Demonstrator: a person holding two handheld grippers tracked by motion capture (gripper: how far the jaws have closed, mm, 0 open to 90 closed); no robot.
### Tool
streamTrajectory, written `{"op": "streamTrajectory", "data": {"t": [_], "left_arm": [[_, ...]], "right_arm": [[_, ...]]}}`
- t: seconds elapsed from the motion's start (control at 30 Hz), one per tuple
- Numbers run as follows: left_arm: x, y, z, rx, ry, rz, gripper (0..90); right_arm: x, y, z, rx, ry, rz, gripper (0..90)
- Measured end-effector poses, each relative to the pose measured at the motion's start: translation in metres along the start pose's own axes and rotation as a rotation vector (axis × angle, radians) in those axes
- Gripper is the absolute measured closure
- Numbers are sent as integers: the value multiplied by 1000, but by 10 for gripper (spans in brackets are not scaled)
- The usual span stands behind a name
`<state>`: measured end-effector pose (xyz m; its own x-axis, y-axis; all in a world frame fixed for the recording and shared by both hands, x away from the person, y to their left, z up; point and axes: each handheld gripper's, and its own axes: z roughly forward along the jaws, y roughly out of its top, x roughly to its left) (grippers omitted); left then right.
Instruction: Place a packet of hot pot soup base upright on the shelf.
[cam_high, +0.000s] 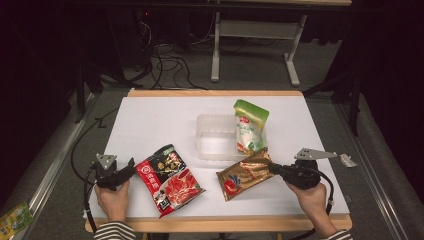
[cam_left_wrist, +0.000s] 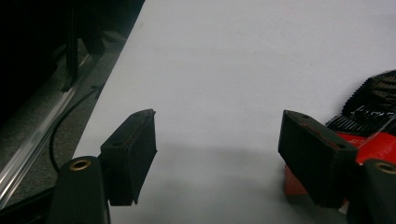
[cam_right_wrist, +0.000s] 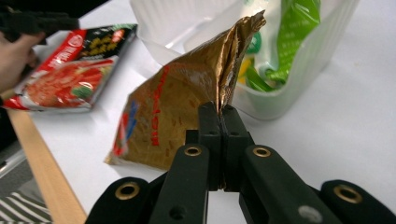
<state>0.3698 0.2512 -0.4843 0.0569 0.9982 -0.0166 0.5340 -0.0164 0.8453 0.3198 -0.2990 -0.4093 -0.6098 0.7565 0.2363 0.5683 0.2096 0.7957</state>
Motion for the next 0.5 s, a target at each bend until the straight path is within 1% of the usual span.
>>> {"op": "streamTrajectory", "data": {"t": [0.13,0.2,0.3,0.4,0.43,0.5], "left_arm": [[0,0,0,0,1,2,284],[0,0,0,2,1,5,284],[0,0,0,2,1,4,284],[0,0,0,2,0,5,284],[0,0,0,-1,1,1,284],[0,0,0,2,0,5,284]], "right_arm": [[3,5,-4,-10,17,-15,900],[5,11,-6,-17,24,-29,900],[6,14,-8,-20,28,-29,900],[7,19,-12,-36,40,-25,900],[7,21,-13,-37,43,-28,900],[8,23,-15,-40,47,-31,900]]}}
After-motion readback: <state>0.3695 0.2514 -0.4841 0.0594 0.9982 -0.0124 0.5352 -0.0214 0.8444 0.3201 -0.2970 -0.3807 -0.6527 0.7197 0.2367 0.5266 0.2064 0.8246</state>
